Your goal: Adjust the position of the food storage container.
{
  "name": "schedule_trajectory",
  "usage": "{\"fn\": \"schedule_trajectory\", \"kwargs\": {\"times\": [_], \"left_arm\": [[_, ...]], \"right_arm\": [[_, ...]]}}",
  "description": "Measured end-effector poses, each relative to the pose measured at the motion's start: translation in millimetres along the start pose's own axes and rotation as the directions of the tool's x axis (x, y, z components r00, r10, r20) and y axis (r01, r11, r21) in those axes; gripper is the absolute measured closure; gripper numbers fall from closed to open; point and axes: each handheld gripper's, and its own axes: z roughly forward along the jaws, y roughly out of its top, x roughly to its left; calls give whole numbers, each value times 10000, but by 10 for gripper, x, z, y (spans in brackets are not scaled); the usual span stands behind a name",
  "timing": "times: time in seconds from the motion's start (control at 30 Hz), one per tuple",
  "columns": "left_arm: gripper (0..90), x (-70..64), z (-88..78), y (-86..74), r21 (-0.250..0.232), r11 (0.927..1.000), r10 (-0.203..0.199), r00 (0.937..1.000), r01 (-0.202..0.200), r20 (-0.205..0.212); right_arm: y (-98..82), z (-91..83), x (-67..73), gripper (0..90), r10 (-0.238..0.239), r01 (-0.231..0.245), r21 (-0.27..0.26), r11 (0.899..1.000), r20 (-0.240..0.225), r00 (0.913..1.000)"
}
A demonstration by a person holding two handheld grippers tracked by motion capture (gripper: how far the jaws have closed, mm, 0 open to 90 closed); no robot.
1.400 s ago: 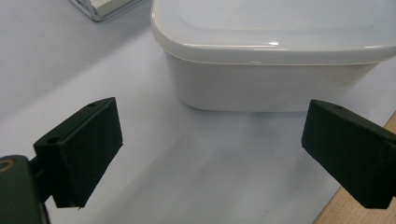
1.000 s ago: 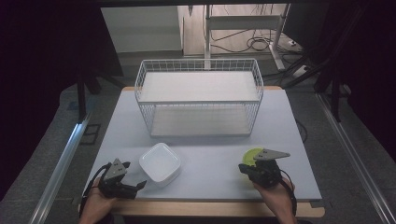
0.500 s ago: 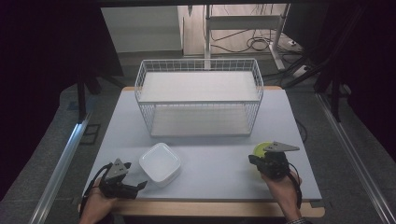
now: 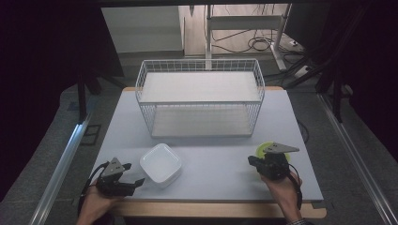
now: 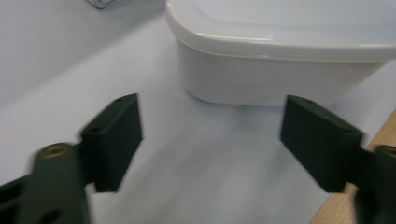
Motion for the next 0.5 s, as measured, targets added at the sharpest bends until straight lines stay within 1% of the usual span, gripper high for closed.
{"fn": "schedule_trajectory", "kwargs": {"times": [0.03,0.13,0.17,0.27,0.3,0.37,0.43,0.5], "left_arm": [[299,20,-1,5,-26,10000,-75,10000,75,36],[435,95,10,21,-59,9989,-461,9989,462,91],[474,120,21,26,-94,9982,-593,9982,594,42],[580,193,64,52,-284,9949,-967,9953,969,102],[624,212,81,64,-329,9938,-1059,9944,1060,61],[700,241,113,82,-408,9920,-1190,9929,1192,66],[777,257,139,98,-365,9912,-1277,9918,1275,-33],[828,274,173,120,-358,9903,-1346,9909,1342,-87]], "right_arm": [[4,0,13,868,6,-6,-2,10000,-33,10000],[9,-3,45,854,-109,109,-20,9999,-45,9999],[10,-5,52,853,-133,133,-13,9999,-53,9999],[12,-7,74,853,-196,195,-44,9998,-11,9998],[13,-8,81,853,-239,239,-81,9997,-11,9997],[18,-19,95,853,-299,299,-214,9993,5,9996],[22,-35,112,853,-351,351,-389,9986,9,9994],[25,-42,127,855,-416,416,-486,9979,13,9991]]}}
